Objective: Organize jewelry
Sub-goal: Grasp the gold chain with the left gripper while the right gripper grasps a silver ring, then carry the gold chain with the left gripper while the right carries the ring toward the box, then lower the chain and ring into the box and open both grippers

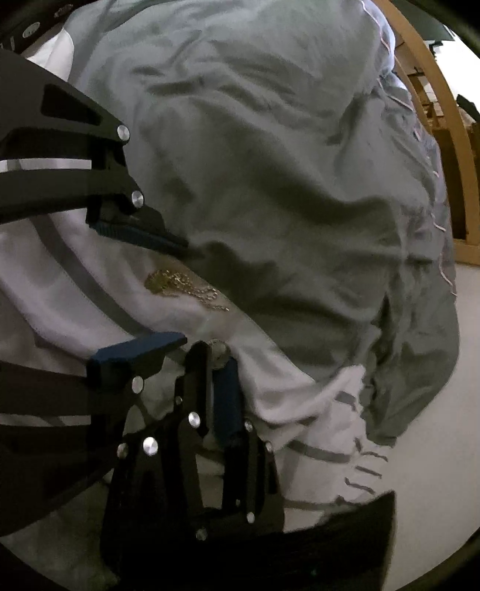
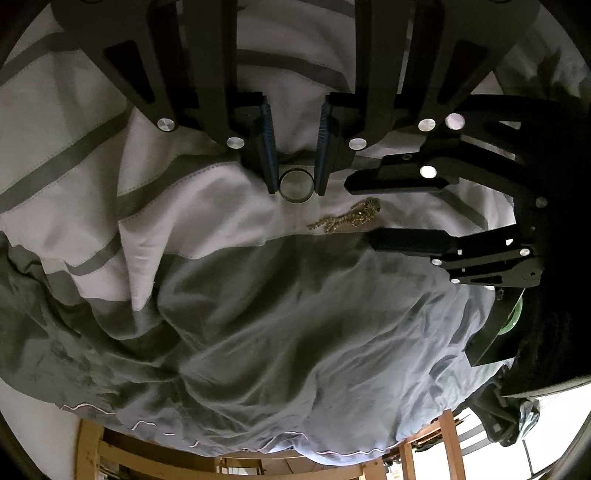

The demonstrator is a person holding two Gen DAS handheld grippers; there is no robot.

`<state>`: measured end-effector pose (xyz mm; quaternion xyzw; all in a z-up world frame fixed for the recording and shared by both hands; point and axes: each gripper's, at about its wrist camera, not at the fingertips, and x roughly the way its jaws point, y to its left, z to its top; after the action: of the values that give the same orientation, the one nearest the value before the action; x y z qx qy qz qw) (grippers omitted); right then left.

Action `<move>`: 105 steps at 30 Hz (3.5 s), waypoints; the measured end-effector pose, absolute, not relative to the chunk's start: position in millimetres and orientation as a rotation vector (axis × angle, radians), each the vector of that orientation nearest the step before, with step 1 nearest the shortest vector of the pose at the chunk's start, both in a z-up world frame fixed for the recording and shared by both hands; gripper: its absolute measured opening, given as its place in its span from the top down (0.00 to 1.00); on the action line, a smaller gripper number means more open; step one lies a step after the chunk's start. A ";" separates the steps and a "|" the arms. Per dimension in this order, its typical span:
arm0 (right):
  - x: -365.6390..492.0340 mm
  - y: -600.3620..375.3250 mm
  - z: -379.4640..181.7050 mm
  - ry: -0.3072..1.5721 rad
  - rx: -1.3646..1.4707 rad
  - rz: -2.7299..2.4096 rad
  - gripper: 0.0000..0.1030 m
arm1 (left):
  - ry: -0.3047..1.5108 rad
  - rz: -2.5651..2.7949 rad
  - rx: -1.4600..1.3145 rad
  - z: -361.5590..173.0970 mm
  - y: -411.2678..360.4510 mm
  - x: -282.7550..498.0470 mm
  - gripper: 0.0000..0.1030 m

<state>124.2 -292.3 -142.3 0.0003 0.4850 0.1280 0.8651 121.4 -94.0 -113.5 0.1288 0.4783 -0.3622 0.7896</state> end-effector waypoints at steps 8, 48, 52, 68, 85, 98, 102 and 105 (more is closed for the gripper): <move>124.6 -291.4 -143.0 1.015 0.016 0.268 0.80 | 1.074 -0.702 0.190 -116.9 -76.8 138.9 0.88; 114.9 -286.8 -109.0 0.863 0.024 0.288 0.80 | 0.861 -0.508 0.161 -43.1 -46.7 125.5 0.88; 110.2 -281.1 -102.4 0.855 0.002 0.290 0.80 | 0.847 -0.491 0.168 -33.0 -40.7 114.1 0.88; 85.5 -220.9 -53.5 0.786 -0.087 0.370 0.80 | 0.803 -0.382 0.116 10.3 12.2 88.9 0.88; 87.1 -134.1 -20.3 0.757 -0.199 0.483 0.80 | 0.725 -0.258 0.041 47.0 94.1 83.5 0.88; 103.8 -65.9 -25.2 0.746 -0.256 0.564 0.80 | 0.728 -0.147 -0.039 42.0 164.4 87.8 0.88; 110.6 -41.6 -33.9 0.755 -0.280 0.597 0.80 | 0.762 -0.145 -0.056 28.5 173.3 94.5 0.88; 113.3 -26.8 -42.0 0.765 -0.300 0.621 0.80 | 0.801 -0.143 -0.066 15.9 179.1 101.5 0.88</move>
<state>113.3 -26.8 -42.0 -0.1433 0.3657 0.2970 0.8704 101.5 179.1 15.9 -0.0319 0.3893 -0.0695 0.9179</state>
